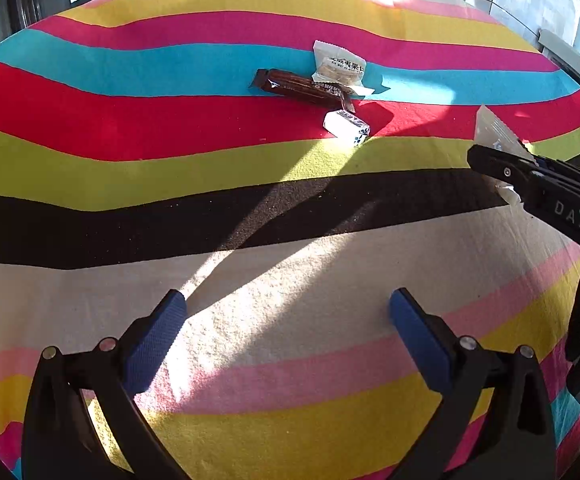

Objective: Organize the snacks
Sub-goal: 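Grasp the white nut packet with the right tool, then grasp the second white-blue milk candy packet with the left tool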

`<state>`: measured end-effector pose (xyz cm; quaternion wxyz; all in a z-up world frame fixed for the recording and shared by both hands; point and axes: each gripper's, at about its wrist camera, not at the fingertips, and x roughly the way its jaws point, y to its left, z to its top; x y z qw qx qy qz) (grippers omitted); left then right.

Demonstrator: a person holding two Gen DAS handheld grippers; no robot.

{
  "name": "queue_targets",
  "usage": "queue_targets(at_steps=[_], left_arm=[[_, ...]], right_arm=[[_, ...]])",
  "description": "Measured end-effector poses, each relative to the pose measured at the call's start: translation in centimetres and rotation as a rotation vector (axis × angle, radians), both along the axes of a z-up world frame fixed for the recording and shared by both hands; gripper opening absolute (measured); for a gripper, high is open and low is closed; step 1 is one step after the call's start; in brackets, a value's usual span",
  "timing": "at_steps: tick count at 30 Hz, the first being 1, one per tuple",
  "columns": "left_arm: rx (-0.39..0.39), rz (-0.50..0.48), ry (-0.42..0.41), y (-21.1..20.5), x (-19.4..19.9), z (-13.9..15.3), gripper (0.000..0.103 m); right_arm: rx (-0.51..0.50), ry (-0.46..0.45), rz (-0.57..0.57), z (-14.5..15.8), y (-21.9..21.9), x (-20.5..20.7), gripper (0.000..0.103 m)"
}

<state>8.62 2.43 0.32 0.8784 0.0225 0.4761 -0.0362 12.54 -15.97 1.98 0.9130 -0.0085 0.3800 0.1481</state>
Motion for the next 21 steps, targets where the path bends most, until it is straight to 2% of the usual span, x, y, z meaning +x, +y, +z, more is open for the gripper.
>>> queue_targets(at_steps=[3, 5, 8, 9, 11, 14, 18, 21], left_arm=[[-0.052, 0.022, 0.039, 0.2, 1.6, 0.4, 0.101], [-0.069, 0.063, 0.019, 0.0, 3.0, 1.0, 0.101], [-0.052, 0.097, -0.017, -1.1, 6.0, 1.2, 0.101], [-0.043, 0.095, -0.035, -1.7, 7.0, 1.2, 0.098], [-0.018, 0.063, -0.044, -2.9, 9.1, 1.1, 0.088], [0.034, 0.025, -0.044, -4.2, 11.2, 0.8, 0.087], [0.120, -0.152, -0.075, -5.8, 12.4, 0.5, 0.087], [0.118, -0.321, -0.049, -6.1, 13.1, 0.7, 0.087]], right_arm=[[0.000, -0.010, -0.060, 0.0, -2.1, -1.6, 0.036], [0.038, -0.018, -0.087, 0.4, -3.8, -2.1, 0.036], [0.085, -0.006, -0.106, 0.3, -4.3, -1.9, 0.036], [0.102, -0.003, -0.104, 0.3, -4.5, -1.9, 0.036], [0.139, -0.003, -0.103, 0.2, -5.1, -1.8, 0.037], [0.190, 0.001, -0.101, 0.1, -5.8, -1.8, 0.037], [0.210, 0.013, -0.099, -0.1, -6.0, -1.8, 0.037], [0.200, 0.013, -0.088, -0.1, -5.6, -1.8, 0.037]])
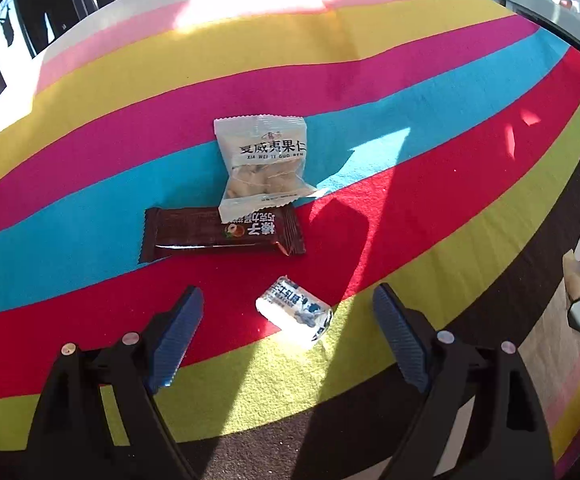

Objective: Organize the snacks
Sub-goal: 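Grasp the second white-blue milk candy packet with the left tool, then carry the nut packet and milk candy packet over the white box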

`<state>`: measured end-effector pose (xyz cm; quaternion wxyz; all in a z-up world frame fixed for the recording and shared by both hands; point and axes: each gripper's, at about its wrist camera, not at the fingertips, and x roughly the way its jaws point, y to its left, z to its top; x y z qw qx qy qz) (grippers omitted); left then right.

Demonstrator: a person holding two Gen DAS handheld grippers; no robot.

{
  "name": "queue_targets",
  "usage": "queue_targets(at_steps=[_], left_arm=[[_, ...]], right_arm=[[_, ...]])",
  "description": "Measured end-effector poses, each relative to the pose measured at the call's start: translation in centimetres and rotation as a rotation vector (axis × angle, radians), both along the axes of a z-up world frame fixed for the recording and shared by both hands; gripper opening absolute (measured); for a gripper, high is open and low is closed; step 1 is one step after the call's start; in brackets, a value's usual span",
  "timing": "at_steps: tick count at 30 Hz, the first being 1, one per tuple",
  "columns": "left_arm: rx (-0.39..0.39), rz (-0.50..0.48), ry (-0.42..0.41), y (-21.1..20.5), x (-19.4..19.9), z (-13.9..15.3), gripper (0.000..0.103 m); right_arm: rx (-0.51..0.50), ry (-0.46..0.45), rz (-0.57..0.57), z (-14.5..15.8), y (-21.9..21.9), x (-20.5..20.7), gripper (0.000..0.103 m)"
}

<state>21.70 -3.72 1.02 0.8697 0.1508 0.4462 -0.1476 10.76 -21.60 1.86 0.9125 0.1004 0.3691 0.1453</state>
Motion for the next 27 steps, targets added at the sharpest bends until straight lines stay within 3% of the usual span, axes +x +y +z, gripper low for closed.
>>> queue_targets(at_steps=[4, 7, 10, 11, 12, 13, 14, 17, 19, 25, 27], left_arm=[[-0.024, -0.185, 0.068, 0.7, 0.6, 0.1, 0.087], [-0.062, -0.261, 0.096, 1.4, 1.2, 0.0, 0.084], [-0.088, -0.300, 0.094, 1.8, 1.5, 0.1, 0.072], [-0.094, -0.304, 0.089, 2.0, 1.4, 0.2, 0.060], [-0.099, -0.294, 0.081, 2.4, 1.2, 0.3, 0.042], [-0.123, -0.277, 0.083, 2.9, 1.2, 0.4, 0.036], [-0.150, -0.260, 0.093, 3.2, 0.9, 0.5, 0.035], [-0.094, -0.211, 0.038, 3.0, -2.2, 1.1, 0.035], [-0.136, -0.137, 0.011, 3.3, -4.9, 2.0, 0.035], [-0.164, 0.113, -0.111, 4.7, -13.8, 3.8, 0.035], [-0.216, 0.166, -0.115, 5.5, -16.6, 4.3, 0.035]], right_arm=[[0.010, 0.004, -0.006, -0.2, -0.3, -0.1, 0.037], [0.008, 0.010, -0.005, -0.4, -0.3, 0.0, 0.037], [0.007, 0.022, 0.001, -0.5, -0.3, 0.2, 0.037], [0.010, 0.025, 0.000, -0.5, -0.3, 0.3, 0.037], [0.015, 0.027, 0.001, -0.6, -0.4, 0.3, 0.037], [0.019, 0.027, 0.001, -0.6, -0.5, 0.3, 0.037], [0.022, 0.025, 0.002, -0.6, -0.5, 0.2, 0.037], [0.025, 0.023, 0.009, -0.5, -0.4, 0.2, 0.037], [0.024, 0.026, 0.013, -0.6, -0.4, 0.3, 0.037], [0.034, 0.058, 0.016, -0.9, -0.3, 0.8, 0.037], [0.003, 0.077, 0.001, -1.0, 0.0, 1.0, 0.037]])
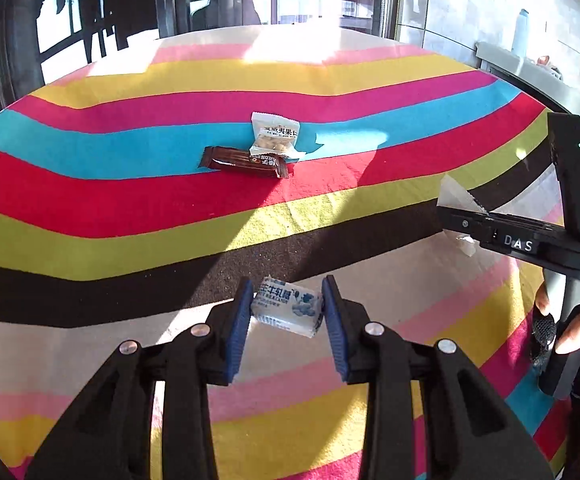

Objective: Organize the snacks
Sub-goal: 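Carry the nut packet and milk candy packet over the white box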

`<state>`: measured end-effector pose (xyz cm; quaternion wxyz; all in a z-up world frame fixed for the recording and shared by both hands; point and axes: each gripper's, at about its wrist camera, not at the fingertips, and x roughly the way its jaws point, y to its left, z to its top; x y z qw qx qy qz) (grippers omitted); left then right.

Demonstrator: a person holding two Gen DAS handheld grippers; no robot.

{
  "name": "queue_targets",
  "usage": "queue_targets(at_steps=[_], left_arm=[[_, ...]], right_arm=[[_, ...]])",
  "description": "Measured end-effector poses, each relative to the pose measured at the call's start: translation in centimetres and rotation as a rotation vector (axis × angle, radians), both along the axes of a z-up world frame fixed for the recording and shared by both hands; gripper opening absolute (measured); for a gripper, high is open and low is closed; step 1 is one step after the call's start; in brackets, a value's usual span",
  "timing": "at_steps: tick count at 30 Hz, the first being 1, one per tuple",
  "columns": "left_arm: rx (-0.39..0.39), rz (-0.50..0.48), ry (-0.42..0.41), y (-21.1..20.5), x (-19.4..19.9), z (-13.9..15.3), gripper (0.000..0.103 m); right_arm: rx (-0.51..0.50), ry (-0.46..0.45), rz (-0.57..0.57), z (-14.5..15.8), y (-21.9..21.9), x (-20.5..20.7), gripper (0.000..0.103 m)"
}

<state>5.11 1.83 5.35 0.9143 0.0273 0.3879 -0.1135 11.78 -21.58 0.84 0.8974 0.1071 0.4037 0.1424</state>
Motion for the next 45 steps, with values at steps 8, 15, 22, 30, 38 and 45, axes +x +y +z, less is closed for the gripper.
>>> queue_targets(at_steps=[8, 15, 22, 30, 38, 45], left_arm=[[0.027, 0.060, 0.010, 0.3, -6.3, -1.5, 0.035], [0.008, 0.046, 0.034, 0.7, -9.7, -3.2, 0.035], [-0.005, 0.007, 0.013, 0.3, -13.4, -2.8, 0.035], [0.021, -0.076, -0.013, -2.7, -17.4, -2.4, 0.035], [0.049, -0.156, -0.041, -5.9, -20.0, -1.7, 0.035], [0.085, -0.223, -0.053, -8.9, -22.2, -1.4, 0.035]], right_arm=[[-0.087, -0.071, 0.080, 2.3, 4.6, -8.3, 0.037], [-0.087, -0.079, 0.088, 2.1, 6.6, -15.7, 0.037], [-0.117, -0.095, 0.084, 3.0, 6.9, -20.0, 0.037], [-0.149, -0.120, 0.072, 4.2, 5.5, -24.2, 0.037], [-0.171, -0.140, 0.032, 4.4, 2.6, -28.1, 0.037], [-0.167, -0.127, -0.025, 3.5, -0.8, -30.8, 0.037]])
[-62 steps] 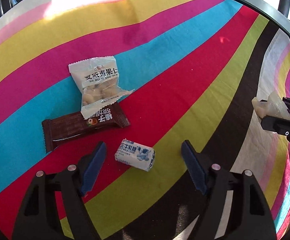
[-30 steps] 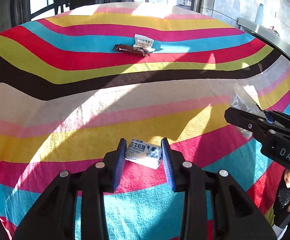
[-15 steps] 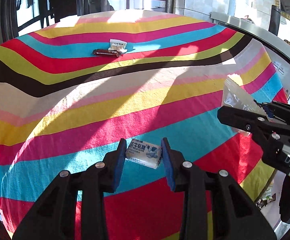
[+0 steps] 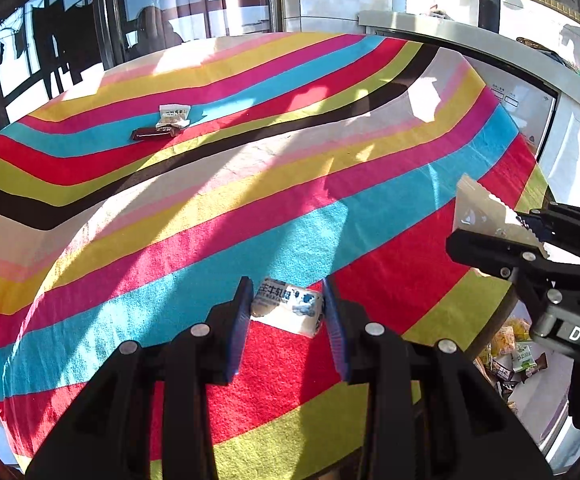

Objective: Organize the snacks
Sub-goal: 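Carry the nut packet and milk candy packet over the white box, then open the right tool into the box while the left tool releases its packet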

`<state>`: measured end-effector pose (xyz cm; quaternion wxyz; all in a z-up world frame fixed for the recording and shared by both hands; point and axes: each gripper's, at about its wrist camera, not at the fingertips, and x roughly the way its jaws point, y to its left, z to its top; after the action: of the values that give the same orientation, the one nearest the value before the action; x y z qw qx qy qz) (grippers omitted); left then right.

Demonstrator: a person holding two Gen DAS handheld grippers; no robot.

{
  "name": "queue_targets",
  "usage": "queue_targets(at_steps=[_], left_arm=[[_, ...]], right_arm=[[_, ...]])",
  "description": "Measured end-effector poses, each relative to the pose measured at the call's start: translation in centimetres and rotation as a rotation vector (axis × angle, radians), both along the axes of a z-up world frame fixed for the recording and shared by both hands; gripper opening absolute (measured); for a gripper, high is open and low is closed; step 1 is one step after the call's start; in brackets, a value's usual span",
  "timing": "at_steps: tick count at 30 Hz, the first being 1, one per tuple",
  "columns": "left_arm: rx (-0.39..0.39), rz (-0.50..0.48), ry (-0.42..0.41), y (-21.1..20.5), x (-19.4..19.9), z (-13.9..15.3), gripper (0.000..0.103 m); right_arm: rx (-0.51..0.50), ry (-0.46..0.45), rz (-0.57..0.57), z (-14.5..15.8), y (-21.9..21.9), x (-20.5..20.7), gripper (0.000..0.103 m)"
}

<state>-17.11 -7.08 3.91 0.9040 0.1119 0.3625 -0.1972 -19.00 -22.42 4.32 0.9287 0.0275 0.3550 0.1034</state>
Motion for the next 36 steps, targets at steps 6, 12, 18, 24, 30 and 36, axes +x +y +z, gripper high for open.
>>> queue_targets(at_steps=[6, 12, 18, 24, 30, 36], left_arm=[[0.026, -0.068, -0.005, -2.8, -1.6, 0.1, 0.035], [0.062, -0.156, 0.002, -6.4, -3.9, -0.6, 0.035], [0.104, -0.263, 0.033, -10.2, -6.3, -2.1, 0.035], [0.144, -0.366, 0.069, -13.7, -8.3, -3.8, 0.035], [0.095, -0.499, 0.160, -16.5, -10.1, -4.3, 0.036], [0.092, -0.590, 0.185, -19.0, -11.7, -4.6, 0.036]], right_arm=[[0.000, 0.007, -0.057, -0.9, -3.0, -2.4, 0.037], [0.009, 0.032, -0.133, -2.7, -6.5, -5.2, 0.037], [0.034, 0.079, -0.224, -5.1, -10.1, -7.6, 0.037], [0.059, 0.119, -0.319, -7.2, -13.7, -9.9, 0.037], [0.059, 0.158, -0.398, -9.0, -16.4, -12.2, 0.037], [0.079, 0.177, -0.473, -10.4, -18.5, -14.4, 0.037]])
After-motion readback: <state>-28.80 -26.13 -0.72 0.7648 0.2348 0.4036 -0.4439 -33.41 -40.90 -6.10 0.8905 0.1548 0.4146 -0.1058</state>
